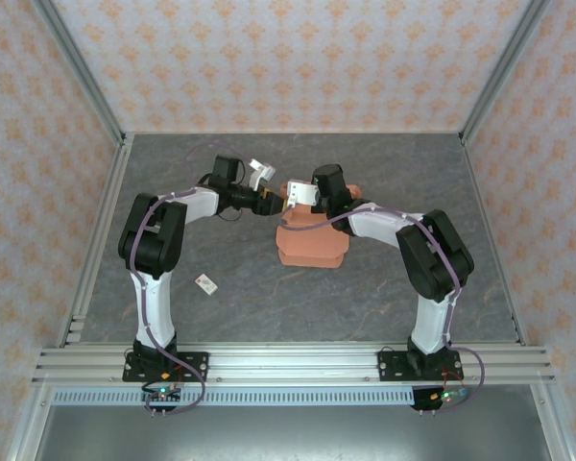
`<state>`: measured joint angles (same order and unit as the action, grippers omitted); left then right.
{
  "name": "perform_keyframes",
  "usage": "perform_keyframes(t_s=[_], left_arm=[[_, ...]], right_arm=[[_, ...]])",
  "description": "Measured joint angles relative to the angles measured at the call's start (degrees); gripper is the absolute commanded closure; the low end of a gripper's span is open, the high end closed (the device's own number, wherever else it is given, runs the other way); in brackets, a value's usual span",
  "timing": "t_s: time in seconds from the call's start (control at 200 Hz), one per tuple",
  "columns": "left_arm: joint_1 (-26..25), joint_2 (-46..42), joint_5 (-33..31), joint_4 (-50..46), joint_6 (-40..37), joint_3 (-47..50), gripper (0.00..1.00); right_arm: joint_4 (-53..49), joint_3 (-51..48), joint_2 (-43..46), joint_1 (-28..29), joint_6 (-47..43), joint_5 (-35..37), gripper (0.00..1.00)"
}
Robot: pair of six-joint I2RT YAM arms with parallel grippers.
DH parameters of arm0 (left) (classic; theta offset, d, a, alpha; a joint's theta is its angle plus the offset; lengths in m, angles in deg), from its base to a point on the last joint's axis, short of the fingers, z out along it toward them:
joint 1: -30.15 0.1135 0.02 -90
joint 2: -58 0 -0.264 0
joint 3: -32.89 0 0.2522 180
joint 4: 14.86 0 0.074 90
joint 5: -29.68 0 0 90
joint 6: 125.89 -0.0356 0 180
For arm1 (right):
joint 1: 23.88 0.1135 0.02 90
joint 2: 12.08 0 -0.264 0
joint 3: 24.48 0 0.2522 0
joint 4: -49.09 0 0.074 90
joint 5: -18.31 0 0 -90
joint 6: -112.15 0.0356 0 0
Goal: Fold the paper box
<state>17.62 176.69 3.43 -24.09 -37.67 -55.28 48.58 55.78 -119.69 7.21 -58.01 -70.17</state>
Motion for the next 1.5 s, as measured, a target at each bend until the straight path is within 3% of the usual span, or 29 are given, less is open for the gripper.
perform_keyframes(t_s=[0.475, 1.081, 1.501], left_arm=[[-2.12, 0.00, -9.01, 0.04, 2.89, -0.02, 0.57], [-3.30, -0.02, -12.07, 3.67, 5.44, 2.23, 0.39], [-3.61, -0.02, -11.72, 6.80, 7.98, 3.76, 0.38]], right_arm=[[-0.02, 0.04, 0.00, 0.63, 0.68, 0.57, 1.00], [-1.53, 1.14, 0.00, 1.14, 0.94, 1.49, 1.00], [-2.23, 1.99, 0.00, 1.14, 1.66, 1.70, 1.00]])
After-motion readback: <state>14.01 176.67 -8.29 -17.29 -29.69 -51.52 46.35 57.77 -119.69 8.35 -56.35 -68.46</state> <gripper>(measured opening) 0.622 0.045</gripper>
